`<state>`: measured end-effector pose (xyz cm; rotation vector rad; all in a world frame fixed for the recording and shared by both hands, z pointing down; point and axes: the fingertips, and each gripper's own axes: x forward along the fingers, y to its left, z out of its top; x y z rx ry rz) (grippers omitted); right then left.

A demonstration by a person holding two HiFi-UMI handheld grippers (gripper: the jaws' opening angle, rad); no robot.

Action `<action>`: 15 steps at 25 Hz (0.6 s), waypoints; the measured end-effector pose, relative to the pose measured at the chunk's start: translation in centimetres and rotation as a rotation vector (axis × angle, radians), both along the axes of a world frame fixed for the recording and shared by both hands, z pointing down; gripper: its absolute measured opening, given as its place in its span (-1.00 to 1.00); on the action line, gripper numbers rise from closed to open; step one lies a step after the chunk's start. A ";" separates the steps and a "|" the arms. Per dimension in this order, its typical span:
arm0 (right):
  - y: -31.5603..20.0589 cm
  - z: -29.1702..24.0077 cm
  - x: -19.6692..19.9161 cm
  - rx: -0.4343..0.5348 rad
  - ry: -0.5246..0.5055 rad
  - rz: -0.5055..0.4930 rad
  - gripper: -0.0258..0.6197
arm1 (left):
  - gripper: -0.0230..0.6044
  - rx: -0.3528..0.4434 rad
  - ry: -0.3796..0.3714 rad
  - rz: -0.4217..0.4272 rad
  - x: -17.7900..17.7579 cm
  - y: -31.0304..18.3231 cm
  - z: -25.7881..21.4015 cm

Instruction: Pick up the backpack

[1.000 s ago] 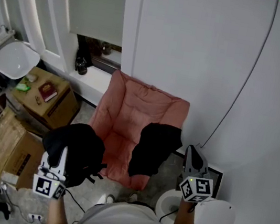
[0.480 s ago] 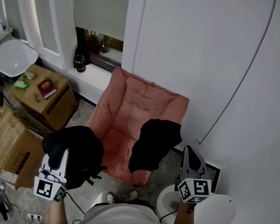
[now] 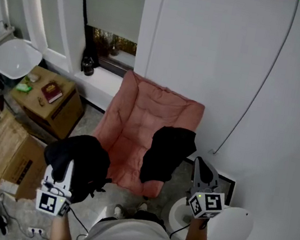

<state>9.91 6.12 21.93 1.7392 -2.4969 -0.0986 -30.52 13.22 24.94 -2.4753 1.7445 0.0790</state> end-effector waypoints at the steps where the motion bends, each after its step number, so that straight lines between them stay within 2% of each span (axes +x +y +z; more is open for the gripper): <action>1: -0.1 0.1 -0.1 0.000 0.003 0.002 -0.85 | -0.78 0.013 0.012 0.003 0.0 -0.1 -0.3; 7: -0.9 0.1 -0.6 0.010 0.010 -0.002 -0.85 | -0.78 0.027 0.037 0.003 -0.5 -0.5 -0.2; 11: -0.7 -0.2 -0.8 0.012 0.016 0.006 -0.85 | -0.78 0.015 0.006 0.007 -1.0 -0.7 0.0; 15: -0.7 0.1 -1.0 0.004 0.023 0.007 -0.85 | -0.78 0.034 0.029 0.019 -1.1 -1.1 -0.3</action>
